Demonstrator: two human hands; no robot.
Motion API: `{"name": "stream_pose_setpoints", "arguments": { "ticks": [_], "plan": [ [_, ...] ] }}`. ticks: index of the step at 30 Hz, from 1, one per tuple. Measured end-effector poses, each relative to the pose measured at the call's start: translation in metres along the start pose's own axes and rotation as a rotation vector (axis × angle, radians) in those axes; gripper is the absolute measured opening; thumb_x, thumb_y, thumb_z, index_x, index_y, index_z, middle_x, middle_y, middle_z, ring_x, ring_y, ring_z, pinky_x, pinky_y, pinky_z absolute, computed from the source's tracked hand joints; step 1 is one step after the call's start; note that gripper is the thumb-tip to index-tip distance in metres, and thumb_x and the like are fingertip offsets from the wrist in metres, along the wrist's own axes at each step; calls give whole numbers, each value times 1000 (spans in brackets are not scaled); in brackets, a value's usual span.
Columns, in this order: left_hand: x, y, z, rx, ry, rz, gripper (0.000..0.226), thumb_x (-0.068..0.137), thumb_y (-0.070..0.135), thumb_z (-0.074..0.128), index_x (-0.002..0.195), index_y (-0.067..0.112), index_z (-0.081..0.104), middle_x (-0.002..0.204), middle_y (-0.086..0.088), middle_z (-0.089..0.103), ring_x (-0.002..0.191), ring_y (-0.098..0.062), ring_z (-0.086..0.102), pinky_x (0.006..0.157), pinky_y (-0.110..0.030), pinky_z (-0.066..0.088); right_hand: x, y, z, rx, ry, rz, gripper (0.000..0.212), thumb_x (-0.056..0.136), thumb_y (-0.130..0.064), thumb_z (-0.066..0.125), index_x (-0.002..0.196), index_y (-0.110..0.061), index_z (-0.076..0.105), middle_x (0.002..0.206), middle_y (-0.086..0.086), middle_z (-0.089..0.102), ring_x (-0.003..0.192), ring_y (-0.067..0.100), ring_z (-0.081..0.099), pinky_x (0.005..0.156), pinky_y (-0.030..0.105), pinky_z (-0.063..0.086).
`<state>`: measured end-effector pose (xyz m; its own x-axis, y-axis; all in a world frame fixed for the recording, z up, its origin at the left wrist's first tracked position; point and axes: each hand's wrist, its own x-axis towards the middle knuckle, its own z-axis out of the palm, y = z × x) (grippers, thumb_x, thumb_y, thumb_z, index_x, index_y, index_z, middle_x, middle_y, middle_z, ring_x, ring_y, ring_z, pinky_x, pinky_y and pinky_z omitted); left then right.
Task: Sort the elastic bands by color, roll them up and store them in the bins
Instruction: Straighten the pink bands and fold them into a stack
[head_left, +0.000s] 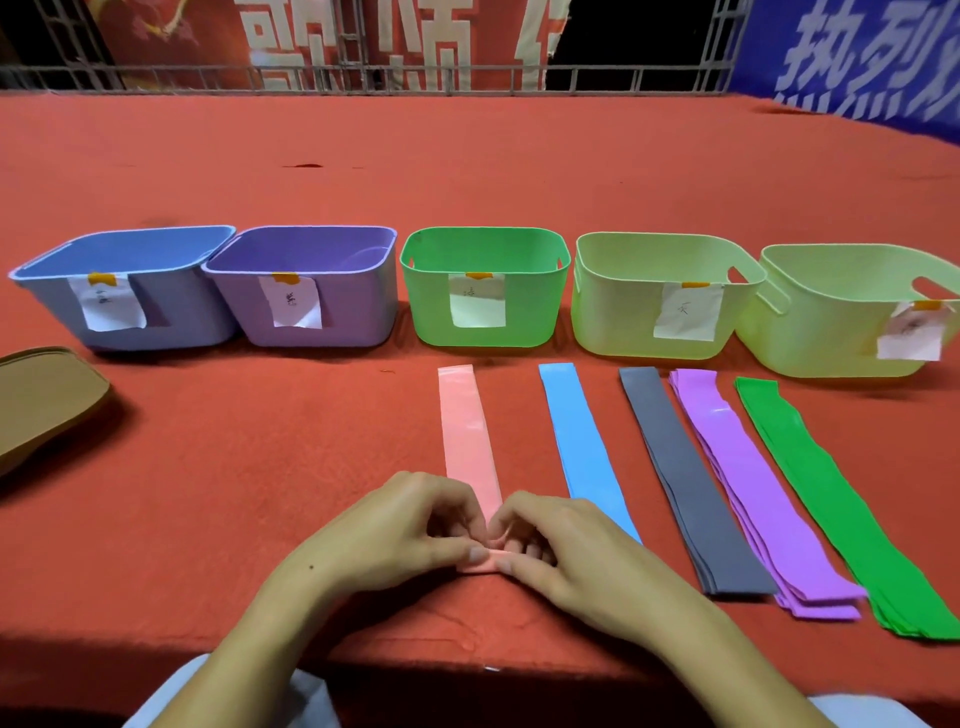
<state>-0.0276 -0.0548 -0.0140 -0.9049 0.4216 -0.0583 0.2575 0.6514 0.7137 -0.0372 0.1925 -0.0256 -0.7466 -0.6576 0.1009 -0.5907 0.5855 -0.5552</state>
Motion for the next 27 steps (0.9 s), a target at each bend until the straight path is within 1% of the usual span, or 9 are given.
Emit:
{"name": "stream_pose_setpoints", "arguments": {
  "ticks": [2, 5, 10, 12, 15, 17, 20, 22, 27],
  "plan": [
    [2, -1, -1, -7, -20, -5, 6, 91, 28, 81, 93, 25, 76, 83, 8, 77, 78, -12, 71, 78, -40, 57, -1, -1, 1, -39, 29, -6, 15, 100, -45, 64, 111, -36, 58, 103, -16, 56, 90, 5, 57, 85, 30, 52],
    [0, -1, 1, 79, -9, -20, 7, 91, 38, 78, 92, 32, 74, 81, 14, 74, 74, -4, 65, 75, -40, 56, -1, -1, 0, -48, 41, 1, 13, 100, -46, 64, 109, -36, 63, 113, -18, 50, 95, 5, 58, 88, 31, 52],
    [-2, 2, 1, 225, 15, -44, 10, 91, 48, 74, 93, 38, 75, 83, 26, 72, 77, 0, 65, 76, -37, 56, -1, -1, 2, -84, 17, 10, 18, 101, -49, 59, 111, -37, 68, 111, -17, 53, 96, 4, 57, 88, 31, 52],
    [-3, 2, 1, 254, 37, -28, 13, 89, 52, 74, 94, 40, 76, 87, 25, 71, 81, -1, 65, 77, -37, 55, -1, -2, 2, -101, 10, 7, 22, 99, -52, 59, 112, -37, 68, 111, -17, 53, 96, 4, 56, 88, 31, 51],
    [-4, 1, 2, 286, 112, -12, 14, 85, 57, 78, 92, 45, 75, 98, 22, 62, 89, 0, 61, 77, -31, 54, 0, -2, 2, -109, 5, 4, 25, 97, -56, 65, 113, -37, 68, 110, -18, 51, 95, 3, 55, 88, 30, 51],
    [-3, 2, 2, 273, 119, -2, 12, 86, 52, 79, 92, 44, 75, 98, 22, 63, 89, -1, 62, 78, -34, 55, 1, -1, 3, -97, 11, 11, 25, 99, -56, 62, 113, -36, 69, 110, -17, 51, 95, 3, 54, 88, 31, 51],
    [-5, 1, 1, 217, 104, 9, 9, 89, 48, 75, 94, 40, 75, 91, 21, 70, 84, -4, 65, 77, -41, 56, 3, -1, 4, -99, 7, 22, 26, 103, -56, 56, 116, -37, 69, 110, -16, 52, 97, 4, 55, 90, 33, 50],
    [-9, 2, 1, 197, 95, 4, 14, 90, 53, 72, 95, 40, 75, 90, 21, 72, 83, -5, 67, 76, -40, 56, 3, 1, 4, -98, 8, 25, 27, 104, -55, 54, 117, -37, 69, 110, -16, 54, 99, 5, 56, 91, 33, 50],
    [-13, 4, 4, 169, 92, -25, 20, 84, 54, 81, 96, 41, 72, 91, 22, 73, 82, -6, 68, 76, -40, 58, 5, 3, 6, -101, 24, 23, 25, 104, -55, 55, 115, -36, 68, 110, -15, 60, 101, 6, 59, 91, 33, 51]
  ]
}}
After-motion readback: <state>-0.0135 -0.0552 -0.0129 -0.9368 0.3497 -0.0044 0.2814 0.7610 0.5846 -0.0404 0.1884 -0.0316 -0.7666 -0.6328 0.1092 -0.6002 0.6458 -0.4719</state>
